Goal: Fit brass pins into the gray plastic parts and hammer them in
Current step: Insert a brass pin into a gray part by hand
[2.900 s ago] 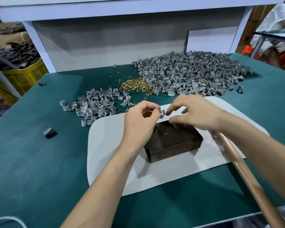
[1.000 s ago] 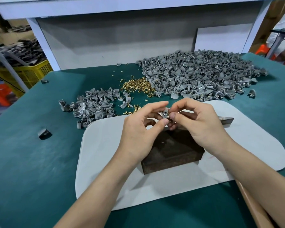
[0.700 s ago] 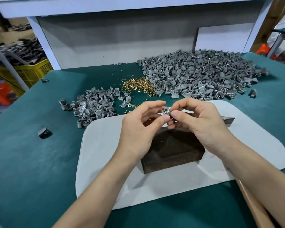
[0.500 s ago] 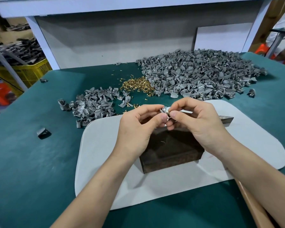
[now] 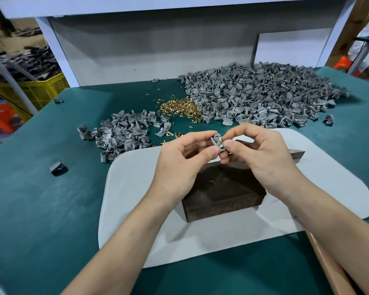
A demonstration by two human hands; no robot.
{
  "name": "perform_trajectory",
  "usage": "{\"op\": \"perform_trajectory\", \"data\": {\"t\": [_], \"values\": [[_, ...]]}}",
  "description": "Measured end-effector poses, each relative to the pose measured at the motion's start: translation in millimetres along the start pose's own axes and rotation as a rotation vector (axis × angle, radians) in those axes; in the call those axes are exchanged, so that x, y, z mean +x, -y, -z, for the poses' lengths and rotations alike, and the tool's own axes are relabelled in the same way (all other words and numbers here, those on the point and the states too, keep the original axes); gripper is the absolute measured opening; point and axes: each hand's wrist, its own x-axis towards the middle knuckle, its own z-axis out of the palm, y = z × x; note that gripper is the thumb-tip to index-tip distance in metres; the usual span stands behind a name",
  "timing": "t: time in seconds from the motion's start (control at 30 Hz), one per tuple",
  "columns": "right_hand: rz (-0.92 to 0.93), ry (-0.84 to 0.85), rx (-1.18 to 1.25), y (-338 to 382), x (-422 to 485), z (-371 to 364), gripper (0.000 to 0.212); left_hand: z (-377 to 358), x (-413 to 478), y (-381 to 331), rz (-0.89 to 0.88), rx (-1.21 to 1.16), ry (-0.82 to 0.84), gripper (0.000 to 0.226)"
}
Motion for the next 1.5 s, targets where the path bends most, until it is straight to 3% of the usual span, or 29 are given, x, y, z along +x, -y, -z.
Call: {"op": "perform_trajectory", "data": {"t": [1.3,1.5], "values": [[0.04,0.018,-0.05,-6.9,1.9,1.3,0.018,-1.8,-1.0,4.2,-0.035,-0.001,0.008,0.029],[-0.014,0.024,0.075,-4.9,3.8,2.5,0.022,-2.5,-0.6,4.5,-0.048,-0.006,-0.001,0.028]]}}
